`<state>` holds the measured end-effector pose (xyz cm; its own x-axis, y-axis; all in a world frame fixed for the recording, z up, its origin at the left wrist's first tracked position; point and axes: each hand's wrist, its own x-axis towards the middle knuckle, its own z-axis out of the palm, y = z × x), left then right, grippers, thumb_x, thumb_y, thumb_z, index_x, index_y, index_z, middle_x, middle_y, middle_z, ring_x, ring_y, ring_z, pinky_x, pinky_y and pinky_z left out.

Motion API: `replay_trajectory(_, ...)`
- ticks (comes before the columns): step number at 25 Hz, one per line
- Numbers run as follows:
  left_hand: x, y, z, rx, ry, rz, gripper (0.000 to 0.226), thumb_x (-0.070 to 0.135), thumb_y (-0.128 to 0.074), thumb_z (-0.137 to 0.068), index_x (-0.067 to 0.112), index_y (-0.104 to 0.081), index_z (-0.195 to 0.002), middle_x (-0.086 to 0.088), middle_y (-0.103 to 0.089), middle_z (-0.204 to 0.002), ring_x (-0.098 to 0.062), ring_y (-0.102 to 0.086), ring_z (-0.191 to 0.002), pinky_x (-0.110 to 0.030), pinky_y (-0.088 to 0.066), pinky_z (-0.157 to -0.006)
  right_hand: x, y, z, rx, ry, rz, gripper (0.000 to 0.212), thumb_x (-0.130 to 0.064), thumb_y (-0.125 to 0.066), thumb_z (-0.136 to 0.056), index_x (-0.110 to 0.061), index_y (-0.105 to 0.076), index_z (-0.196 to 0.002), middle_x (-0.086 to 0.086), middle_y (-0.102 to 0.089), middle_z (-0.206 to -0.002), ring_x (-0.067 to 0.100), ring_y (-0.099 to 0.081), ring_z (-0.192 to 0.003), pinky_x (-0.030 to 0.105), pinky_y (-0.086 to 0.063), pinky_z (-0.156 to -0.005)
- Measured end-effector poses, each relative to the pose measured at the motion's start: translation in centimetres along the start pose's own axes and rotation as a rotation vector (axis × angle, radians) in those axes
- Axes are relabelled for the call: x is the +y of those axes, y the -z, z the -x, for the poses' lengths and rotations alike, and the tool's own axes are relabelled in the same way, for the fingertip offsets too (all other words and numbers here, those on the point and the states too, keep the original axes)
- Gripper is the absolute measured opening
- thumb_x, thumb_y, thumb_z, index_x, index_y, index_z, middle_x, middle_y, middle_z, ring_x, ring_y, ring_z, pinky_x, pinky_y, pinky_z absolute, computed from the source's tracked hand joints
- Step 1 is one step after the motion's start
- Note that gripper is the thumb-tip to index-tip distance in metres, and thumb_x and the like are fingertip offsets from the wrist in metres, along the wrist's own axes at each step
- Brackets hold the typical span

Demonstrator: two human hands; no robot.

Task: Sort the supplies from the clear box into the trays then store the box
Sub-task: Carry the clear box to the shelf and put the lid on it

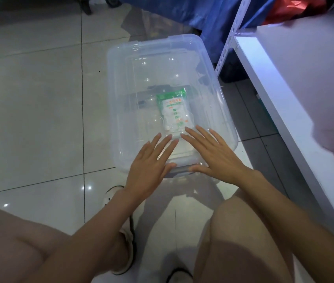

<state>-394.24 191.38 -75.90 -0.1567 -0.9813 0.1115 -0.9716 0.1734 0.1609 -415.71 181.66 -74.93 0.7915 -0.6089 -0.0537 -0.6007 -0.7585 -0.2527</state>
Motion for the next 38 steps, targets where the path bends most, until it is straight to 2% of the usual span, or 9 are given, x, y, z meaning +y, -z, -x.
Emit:
replay_trajectory(3, -1.3, -0.2, -1.5, -0.008, -0.058, -0.106, 0.056, 0.047, -0.028, -0.1, 0.023, -0.024, -0.15, -0.001, -0.022, -0.157, -0.021, -0.017, -0.145, -0.038, -0.018, -0.117, 0.9, 0.3, -1.0, -0.008, 0.111, 0.152, 0.107, -0.076, -0.054, -0.071, -0.026, -0.006, -0.153, -0.002, -0.002, -0.162, 0.023, 0.001, -0.149, 0.049, -0.004, -0.119)
replay_trajectory(7, -3.6, -0.3, -3.8, 0.005, -0.102, -0.156, 0.055, 0.046, -0.029, -0.1, 0.021, -0.028, -0.149, -0.003, -0.023, -0.156, -0.023, -0.02, -0.145, -0.038, -0.022, -0.116, 2.4, 0.1, -3.2, 0.001, 0.209, 0.321, 0.115, -0.07, -0.065, -0.068, -0.021, -0.007, -0.153, 0.0, -0.01, -0.161, 0.026, -0.012, -0.147, 0.045, -0.009, -0.117)
replay_trajectory(15, -5.3, 0.3, -6.3, -0.005, -0.111, -0.113, 0.062, 0.051, -0.027, -0.099, 0.016, -0.025, -0.149, -0.003, -0.019, -0.158, -0.021, -0.014, -0.146, -0.033, -0.022, -0.114, 3.2, 0.3, -6.0, 0.121, 0.161, 0.314, 0.094, -0.063, -0.064, -0.076, -0.019, -0.026, -0.15, 0.003, -0.029, -0.156, 0.026, -0.028, -0.143, 0.042, -0.029, -0.111)
replay_trajectory(19, -6.4, 0.5, -6.3, -0.107, -0.238, -0.15, 0.09, 0.071, -0.036, -0.087, 0.012, -0.014, -0.151, -0.009, -0.006, -0.16, -0.026, -0.004, -0.147, -0.038, -0.023, -0.114, 3.4, -0.1, -6.2, 0.12, 0.174, 0.288, 0.088, -0.062, -0.059, -0.08, -0.018, -0.028, -0.149, 0.003, -0.031, -0.155, 0.027, -0.029, -0.143, 0.044, -0.032, -0.11)
replay_trajectory(22, -7.4, 0.9, -6.9, -0.163, -0.356, -0.245, 0.105, 0.076, -0.044, -0.079, 0.007, -0.01, -0.151, -0.015, -0.002, -0.159, -0.032, 0.0, -0.146, -0.037, -0.018, -0.113, 4.1, 0.3, -6.2, 0.093, 0.222, 0.254, 0.081, -0.063, -0.047, -0.087, -0.018, -0.024, -0.151, 0.002, -0.025, -0.158, 0.025, -0.022, -0.146, 0.042, -0.028, -0.113)
replay_trajectory(25, -7.7, 0.7, -6.9, -0.13, -0.371, -0.256, 0.096, 0.067, -0.049, -0.084, 0.006, -0.016, -0.15, -0.017, -0.009, -0.158, -0.036, -0.007, -0.145, -0.04, -0.026, -0.111, 4.5, 0.4, -6.1, 0.077, 0.238, 0.213, 0.074, -0.062, -0.035, -0.093, -0.019, -0.021, -0.152, -0.001, -0.021, -0.159, 0.021, -0.016, -0.147, 0.037, -0.021, -0.115)
replay_trajectory(29, -7.3, 0.8, -7.0, -0.072, -0.392, -0.212, 0.076, 0.059, -0.031, -0.094, 0.008, -0.023, -0.149, -0.016, -0.018, -0.156, -0.037, -0.016, -0.144, -0.043, -0.035, -0.107, 4.2, 0.3, -6.1, 0.155, 0.205, 0.119, 0.059, -0.051, -0.034, -0.098, -0.021, -0.03, -0.149, -0.004, -0.03, -0.155, 0.016, -0.021, -0.146, 0.034, -0.029, -0.111)
replay_trajectory(35, -7.3, 1.1, -6.9, -0.088, -0.364, -0.136, 0.067, 0.054, -0.03, -0.097, 0.012, -0.027, -0.149, -0.011, -0.02, -0.157, -0.033, -0.017, -0.144, -0.044, -0.053, -0.09, 3.8, -0.2, -5.9, 0.278, 0.206, -0.058, 0.052, -0.047, -0.053, -0.092, -0.018, -0.052, -0.136, 0.002, -0.057, -0.136, 0.022, -0.05, -0.129, 0.041, -0.05, -0.097)
replay_trajectory(38, -7.2, 1.0, -6.7, -0.099, -0.367, -0.116, 0.066, 0.054, -0.029, -0.098, 0.013, -0.025, -0.149, -0.009, -0.017, -0.158, -0.032, -0.014, -0.145, -0.046, -0.055, -0.085, 3.5, -0.6, -5.4, 0.36, 0.212, -0.091, 0.05, -0.042, -0.066, -0.086, -0.016, -0.061, -0.127, 0.003, -0.066, -0.12, 0.022, -0.06, -0.109, 0.034, -0.055, -0.082)
